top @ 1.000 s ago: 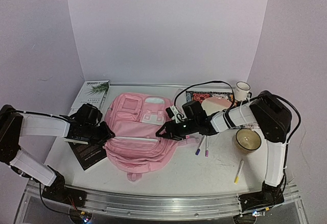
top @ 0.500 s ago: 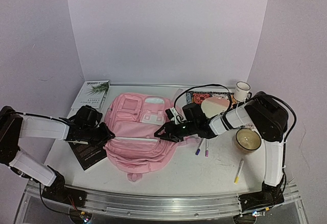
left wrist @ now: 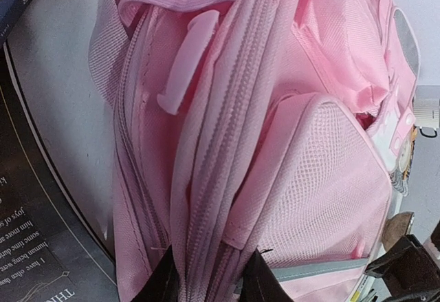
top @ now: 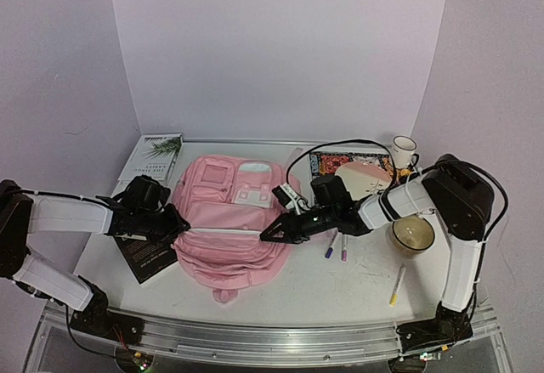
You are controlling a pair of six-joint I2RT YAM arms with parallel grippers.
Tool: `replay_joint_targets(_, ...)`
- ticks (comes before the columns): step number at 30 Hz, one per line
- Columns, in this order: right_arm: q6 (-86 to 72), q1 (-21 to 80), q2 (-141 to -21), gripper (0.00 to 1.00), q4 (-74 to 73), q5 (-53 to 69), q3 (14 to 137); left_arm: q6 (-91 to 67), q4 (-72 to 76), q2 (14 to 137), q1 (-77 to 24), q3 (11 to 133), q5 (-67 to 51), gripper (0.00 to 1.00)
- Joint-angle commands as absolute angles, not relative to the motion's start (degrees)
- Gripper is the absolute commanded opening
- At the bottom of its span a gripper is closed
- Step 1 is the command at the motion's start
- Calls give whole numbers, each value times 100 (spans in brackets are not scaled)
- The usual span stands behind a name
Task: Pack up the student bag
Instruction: Hold the upper front pocket of the student bag.
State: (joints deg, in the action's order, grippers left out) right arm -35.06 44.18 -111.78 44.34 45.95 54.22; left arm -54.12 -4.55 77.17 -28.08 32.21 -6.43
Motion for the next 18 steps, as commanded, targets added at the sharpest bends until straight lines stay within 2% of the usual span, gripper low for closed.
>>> replay_joint_targets(1,-1955,4307,-10640,54,4159,4721,5408,-5565,-813,7499,-2787,3474,-412,0)
replay_joint_targets(8,292,4228,-10431,73,3255,3954,5695,-5367,-1110,7331,-2786,3760,-474,0)
replay_joint_targets(18,2488,4228,-10749,77,2895,3803,6052,-5082,-1407,7477,-2786,4245,-768,0)
